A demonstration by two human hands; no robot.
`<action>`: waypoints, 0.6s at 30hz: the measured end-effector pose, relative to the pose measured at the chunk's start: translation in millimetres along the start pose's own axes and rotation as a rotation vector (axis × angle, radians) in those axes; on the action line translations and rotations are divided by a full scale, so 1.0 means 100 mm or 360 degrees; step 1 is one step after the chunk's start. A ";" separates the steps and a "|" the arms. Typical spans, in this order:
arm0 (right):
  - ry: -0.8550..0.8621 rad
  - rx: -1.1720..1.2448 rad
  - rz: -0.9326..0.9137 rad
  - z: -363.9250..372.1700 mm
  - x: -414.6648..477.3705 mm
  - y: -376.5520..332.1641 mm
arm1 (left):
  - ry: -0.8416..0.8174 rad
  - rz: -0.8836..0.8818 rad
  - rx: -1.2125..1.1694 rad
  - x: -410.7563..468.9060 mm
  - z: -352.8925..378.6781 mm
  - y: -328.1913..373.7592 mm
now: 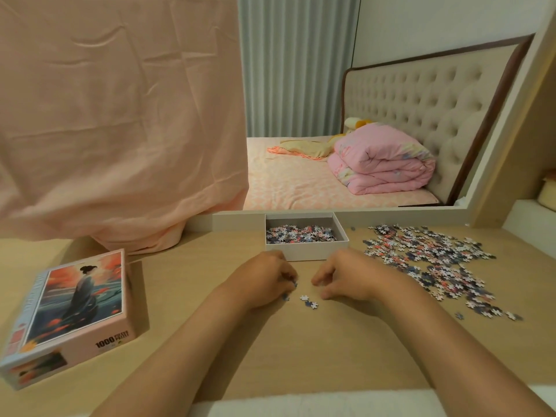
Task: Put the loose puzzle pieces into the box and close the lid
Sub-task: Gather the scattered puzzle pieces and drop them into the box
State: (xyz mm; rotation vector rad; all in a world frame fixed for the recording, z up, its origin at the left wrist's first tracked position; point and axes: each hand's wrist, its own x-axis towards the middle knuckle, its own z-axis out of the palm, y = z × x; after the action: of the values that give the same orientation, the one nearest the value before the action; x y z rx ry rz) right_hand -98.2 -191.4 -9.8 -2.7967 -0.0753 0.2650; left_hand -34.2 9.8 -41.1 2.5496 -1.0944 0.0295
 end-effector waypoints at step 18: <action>0.0088 0.0115 -0.0008 0.06 -0.12 -0.18 | -0.0015 -0.0059 -0.0196 -0.05 -0.02 -0.02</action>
State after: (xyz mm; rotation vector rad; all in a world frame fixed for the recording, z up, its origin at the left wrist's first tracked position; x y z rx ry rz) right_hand -111.7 -173.8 -7.8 -2.7293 -0.0586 0.1853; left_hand -35.9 15.0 -40.3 2.4616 -1.0198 -0.0575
